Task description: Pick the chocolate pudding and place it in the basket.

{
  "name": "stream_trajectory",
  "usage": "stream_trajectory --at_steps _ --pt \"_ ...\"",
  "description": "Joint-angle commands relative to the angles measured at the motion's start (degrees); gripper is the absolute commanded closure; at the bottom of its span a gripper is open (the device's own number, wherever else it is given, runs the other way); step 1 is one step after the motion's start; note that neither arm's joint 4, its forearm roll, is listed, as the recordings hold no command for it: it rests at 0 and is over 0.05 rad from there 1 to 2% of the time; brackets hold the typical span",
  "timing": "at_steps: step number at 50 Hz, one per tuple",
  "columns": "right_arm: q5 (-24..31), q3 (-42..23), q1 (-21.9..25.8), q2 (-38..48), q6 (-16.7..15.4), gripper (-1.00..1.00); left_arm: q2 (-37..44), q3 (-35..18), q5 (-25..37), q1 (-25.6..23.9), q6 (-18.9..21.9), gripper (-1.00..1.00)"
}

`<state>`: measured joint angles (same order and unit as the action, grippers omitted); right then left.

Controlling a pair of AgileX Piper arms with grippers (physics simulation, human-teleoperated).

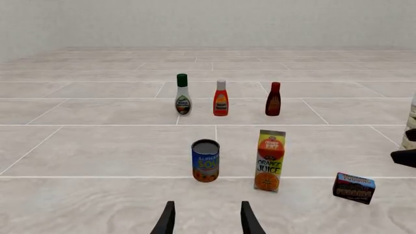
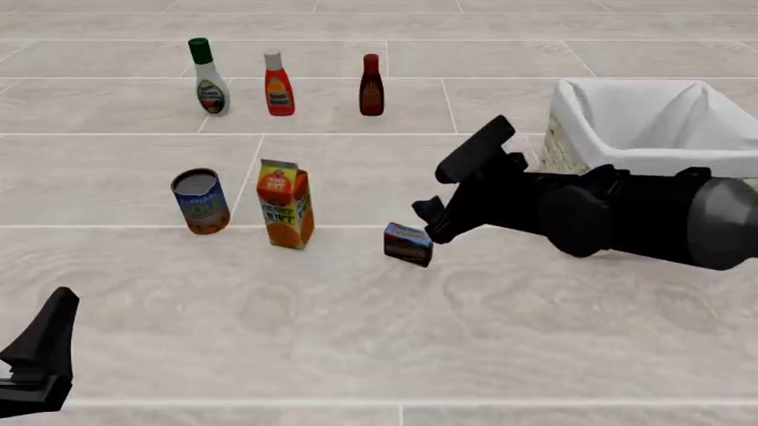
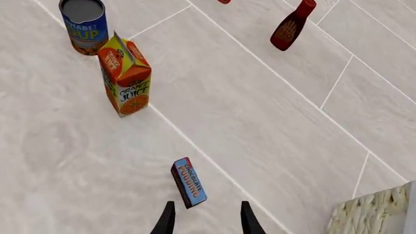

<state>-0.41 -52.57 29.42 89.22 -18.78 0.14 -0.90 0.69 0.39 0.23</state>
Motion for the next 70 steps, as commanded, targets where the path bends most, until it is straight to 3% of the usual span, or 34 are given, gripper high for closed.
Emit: stream_trajectory --at_steps 1,70 --pt "-1.44 -0.15 0.08 2.93 -0.06 -1.0 -0.02 0.04 -0.04 0.02 0.0 -1.0" --pt "-3.32 -5.84 0.72 16.39 -0.63 -1.0 -0.03 0.04 -0.04 0.02 -0.01 -1.0"
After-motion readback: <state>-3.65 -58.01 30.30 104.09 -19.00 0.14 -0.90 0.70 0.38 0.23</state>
